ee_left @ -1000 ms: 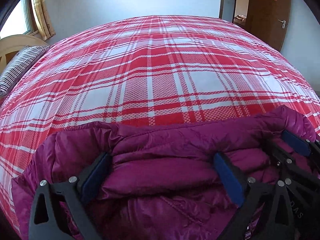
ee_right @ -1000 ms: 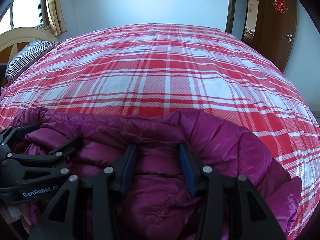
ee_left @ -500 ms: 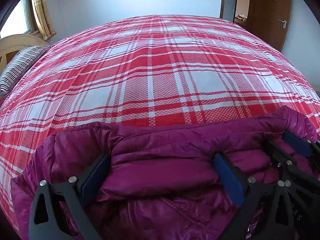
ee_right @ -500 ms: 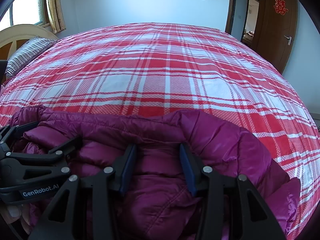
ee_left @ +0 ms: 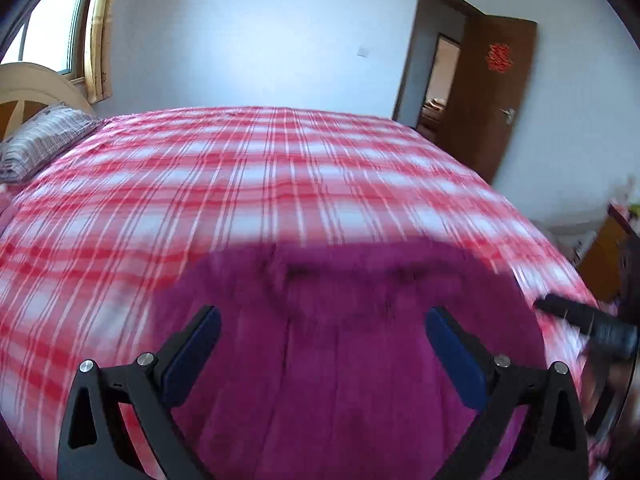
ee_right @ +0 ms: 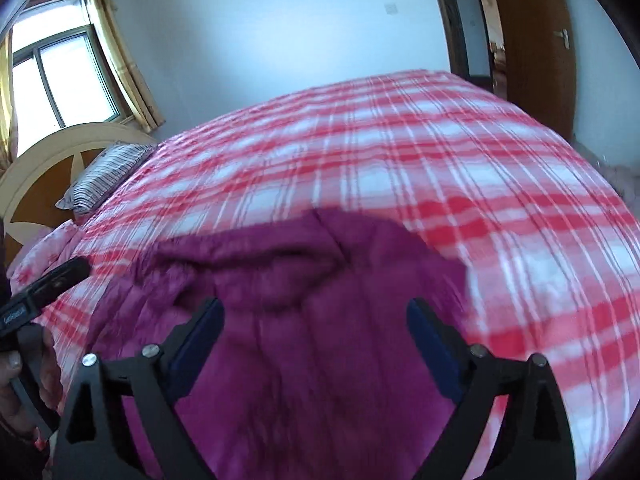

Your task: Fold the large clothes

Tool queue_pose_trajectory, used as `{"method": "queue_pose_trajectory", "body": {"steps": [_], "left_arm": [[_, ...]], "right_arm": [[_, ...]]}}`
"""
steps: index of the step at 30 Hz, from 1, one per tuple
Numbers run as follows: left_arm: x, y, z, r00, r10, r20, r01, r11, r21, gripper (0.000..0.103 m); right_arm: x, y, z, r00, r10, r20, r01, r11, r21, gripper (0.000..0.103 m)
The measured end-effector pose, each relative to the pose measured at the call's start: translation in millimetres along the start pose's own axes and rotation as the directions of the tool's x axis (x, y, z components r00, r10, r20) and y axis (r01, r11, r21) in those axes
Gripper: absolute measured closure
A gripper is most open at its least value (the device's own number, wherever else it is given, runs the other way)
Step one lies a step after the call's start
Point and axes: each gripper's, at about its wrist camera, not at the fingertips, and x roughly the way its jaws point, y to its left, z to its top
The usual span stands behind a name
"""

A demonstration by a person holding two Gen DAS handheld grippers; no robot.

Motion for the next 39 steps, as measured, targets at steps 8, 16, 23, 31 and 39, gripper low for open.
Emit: {"method": "queue_pose_trajectory", "body": {"steps": [8,16,23,31,39], "left_arm": [[-105.2,28.9,-158.5,0.992,0.089,-0.088,-0.086,0.996,0.034,0.001],[-145.7,58.1,-232.6,0.988,0.018,-0.155,-0.035,0.993,-0.109,0.001],[-145.7,35.1,-251.6,0.985,0.017,-0.171,-0.022,0.999,-0.033,0.002],[-155.9,43.0,-262.4,0.98,0.074,-0.183,-0.073,0.997,0.011,0.049],[-172.5,65.9,-252.7,0.979,-0.101,-0.179,0.069,0.982,-0.178,0.098]], "right_arm": [[-97.7,-37.2,-121.6,0.992,-0.084,-0.098,0.091,0.993,0.069,0.008],[-146.6,-49.1,-214.4,0.984,-0.08,-0.162,0.096,0.991,0.096,0.023],[-157.0,-52.3,-253.5,0.975,-0.004,-0.22,0.028,0.994,0.106,0.033],[-151.9,-38.2,-266.0,0.96,0.074,-0.27,-0.053,0.995,0.083,0.068],[-161.7,-43.1,-268.4,0.944,0.223,-0.243,-0.179,0.965,0.19,0.092]]}}
